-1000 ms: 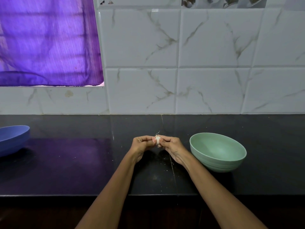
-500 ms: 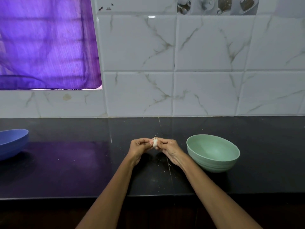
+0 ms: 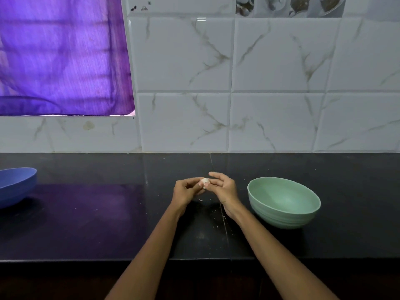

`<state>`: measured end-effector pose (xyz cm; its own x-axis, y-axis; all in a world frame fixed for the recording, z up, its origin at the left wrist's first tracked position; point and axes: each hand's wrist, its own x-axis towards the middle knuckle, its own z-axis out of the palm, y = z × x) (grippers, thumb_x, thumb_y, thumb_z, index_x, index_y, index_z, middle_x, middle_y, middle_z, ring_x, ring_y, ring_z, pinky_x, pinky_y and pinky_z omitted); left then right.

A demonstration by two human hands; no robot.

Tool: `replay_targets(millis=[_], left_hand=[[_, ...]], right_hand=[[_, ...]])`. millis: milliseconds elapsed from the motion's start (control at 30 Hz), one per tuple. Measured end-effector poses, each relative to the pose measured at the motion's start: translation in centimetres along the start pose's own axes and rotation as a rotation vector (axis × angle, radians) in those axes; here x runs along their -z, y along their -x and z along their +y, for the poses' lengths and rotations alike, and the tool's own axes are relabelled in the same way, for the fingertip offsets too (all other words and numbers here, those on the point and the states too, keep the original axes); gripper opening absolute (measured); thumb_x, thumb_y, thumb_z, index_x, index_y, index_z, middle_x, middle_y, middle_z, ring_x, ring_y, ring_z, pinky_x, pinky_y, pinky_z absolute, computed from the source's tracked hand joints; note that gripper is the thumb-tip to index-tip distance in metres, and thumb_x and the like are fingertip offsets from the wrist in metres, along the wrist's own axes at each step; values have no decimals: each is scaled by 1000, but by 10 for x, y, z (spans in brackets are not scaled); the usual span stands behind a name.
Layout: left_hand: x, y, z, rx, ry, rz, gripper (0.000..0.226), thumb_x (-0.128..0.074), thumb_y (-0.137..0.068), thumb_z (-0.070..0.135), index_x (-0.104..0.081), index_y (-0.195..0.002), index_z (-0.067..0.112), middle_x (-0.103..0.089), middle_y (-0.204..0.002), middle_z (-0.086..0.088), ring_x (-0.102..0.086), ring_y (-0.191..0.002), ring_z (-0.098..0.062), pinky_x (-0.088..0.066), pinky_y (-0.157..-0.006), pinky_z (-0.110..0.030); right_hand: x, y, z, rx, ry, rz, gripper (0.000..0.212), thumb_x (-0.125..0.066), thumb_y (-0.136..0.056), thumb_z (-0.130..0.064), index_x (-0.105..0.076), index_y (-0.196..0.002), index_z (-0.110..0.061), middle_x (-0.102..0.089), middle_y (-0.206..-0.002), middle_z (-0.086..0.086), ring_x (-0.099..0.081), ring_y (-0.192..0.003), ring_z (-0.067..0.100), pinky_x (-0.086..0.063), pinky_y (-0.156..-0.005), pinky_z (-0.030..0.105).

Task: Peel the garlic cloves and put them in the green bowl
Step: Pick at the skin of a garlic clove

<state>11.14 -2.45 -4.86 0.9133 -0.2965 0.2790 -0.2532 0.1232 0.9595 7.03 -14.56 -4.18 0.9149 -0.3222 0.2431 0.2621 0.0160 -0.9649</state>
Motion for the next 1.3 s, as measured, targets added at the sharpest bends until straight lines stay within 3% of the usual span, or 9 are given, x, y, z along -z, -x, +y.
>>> replay_targets(millis=[100, 200, 367, 500, 600, 733, 900, 1133, 1300], left_hand=[[2, -1, 1, 65, 158, 57, 22, -55, -89, -1, -62, -109, -8, -69, -93, -12, -69, -80, -12, -56, -71, -16], [3, -2, 1, 115, 212, 85, 18, -57, -88, -2, -64, -103, -8, -70, -89, -13, -71, -75, -14, -57, -69, -18], [2, 2, -1, 25, -123, -6, 29, -59, -86, -2, -60, -115, 2, -68, -90, -15, -70, -76, -18, -59, -72, -27], [1, 3, 1, -111, -245, -30, 42, -64, -82, -4, -59, -123, 4, -67, -102, -10, -66, -93, -21, -57, -78, -26], [0, 4, -1, -245, -412, 1, 40, -67, -81, -1, -60, -120, 4, -67, -98, -2, -66, -88, -16, -55, -74, -17], [0, 4, -5, -321, -584, -27, 18, -64, -86, 9, -69, -103, 8, -71, -81, -4, -68, -72, -15, -58, -70, -28], [-1, 3, -6, -273, -619, -109, 12, -61, -86, 12, -71, -89, 5, -67, -73, -11, -59, -63, -16, -51, -63, -32], [-1, 2, -4, -207, -567, -151, 15, -60, -87, 10, -71, -87, 0, -58, -63, -3, -47, -54, -4, -37, -52, -13], [4, 2, -2, -147, -459, -198, 13, -61, -88, 12, -71, -87, 4, -61, -67, -11, -53, -61, -16, -43, -57, -22]], right_hand=[[1, 1, -2, -12, -82, 14, 42, -70, -75, 4, -54, -112, -9, -69, -92, 8, -66, -81, 13, -51, -73, 15], [2, 2, 1, -57, -13, 15, 30, -68, -80, 0, -58, -109, 3, -67, -80, 8, -61, -62, 9, -49, -59, 11], [3, 0, 0, -9, 17, 16, 27, -62, -81, 7, -61, -109, 8, -66, -76, 8, -61, -54, 2, -49, -58, 11], [0, 4, -2, 50, 71, -13, 28, -59, -82, 11, -62, -110, 7, -66, -75, 5, -63, -56, -3, -48, -58, 9], [0, 5, -3, 65, 85, -21, 28, -57, -83, 11, -62, -110, 6, -67, -83, 8, -63, -56, -3, -49, -59, 9], [0, 5, -1, 82, 151, -2, 23, -57, -87, 3, -65, -109, 1, -67, -84, 6, -61, -62, 4, -50, -61, 11], [0, 3, 3, 115, 305, 59, 18, -59, -88, -4, -70, -101, -4, -70, -94, 7, -61, -74, 7, -50, -68, 18], [-8, 3, 4, 155, 417, 113, 18, -56, -88, 0, -71, -98, 0, -71, -98, 12, -63, -89, 16, -53, -86, 32], [-8, 2, 5, 152, 410, 102, 18, -56, -88, -2, -71, -98, -2, -71, -97, 10, -63, -89, 15, -53, -84, 30]])
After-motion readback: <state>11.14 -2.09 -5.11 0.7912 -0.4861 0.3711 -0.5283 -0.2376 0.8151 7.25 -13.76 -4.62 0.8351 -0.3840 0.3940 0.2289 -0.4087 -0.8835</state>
